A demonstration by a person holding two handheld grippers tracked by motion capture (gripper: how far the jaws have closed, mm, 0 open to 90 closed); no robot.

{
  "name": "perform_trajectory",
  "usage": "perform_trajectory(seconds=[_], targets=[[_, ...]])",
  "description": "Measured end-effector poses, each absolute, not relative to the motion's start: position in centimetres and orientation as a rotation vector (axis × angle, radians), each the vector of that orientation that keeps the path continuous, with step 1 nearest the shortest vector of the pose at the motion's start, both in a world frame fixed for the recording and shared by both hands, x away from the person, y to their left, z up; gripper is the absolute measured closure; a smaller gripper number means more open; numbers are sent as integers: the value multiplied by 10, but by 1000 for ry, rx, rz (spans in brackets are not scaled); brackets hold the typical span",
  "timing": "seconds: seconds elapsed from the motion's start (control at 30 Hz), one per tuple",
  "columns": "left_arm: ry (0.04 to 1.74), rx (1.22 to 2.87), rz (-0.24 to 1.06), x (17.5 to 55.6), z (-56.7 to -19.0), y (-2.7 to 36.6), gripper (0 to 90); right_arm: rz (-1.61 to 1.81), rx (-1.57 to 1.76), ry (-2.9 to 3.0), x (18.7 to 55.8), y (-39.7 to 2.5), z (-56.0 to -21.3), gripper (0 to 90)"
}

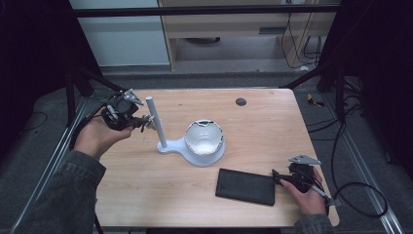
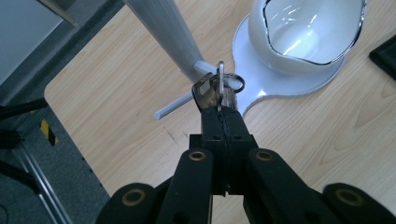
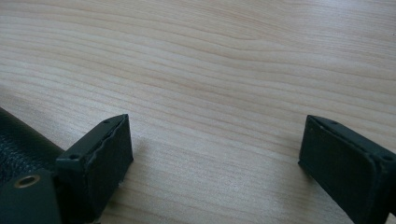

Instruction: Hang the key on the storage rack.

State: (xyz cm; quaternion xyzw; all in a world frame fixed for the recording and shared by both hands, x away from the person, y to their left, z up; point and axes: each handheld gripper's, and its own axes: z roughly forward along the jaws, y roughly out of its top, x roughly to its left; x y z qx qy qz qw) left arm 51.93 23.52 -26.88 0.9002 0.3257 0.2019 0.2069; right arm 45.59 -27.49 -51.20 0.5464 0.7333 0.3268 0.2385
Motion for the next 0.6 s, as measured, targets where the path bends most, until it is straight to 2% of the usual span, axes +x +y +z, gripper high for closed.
perform_trajectory(seconds=[0.2, 0.6], targets=[[901, 2538, 612, 516, -268, 229, 900, 895, 1497, 2008, 456, -275, -512, 96], [919, 2512, 578, 521, -275, 236, 899, 895, 1497, 2008, 456, -275, -512, 97]])
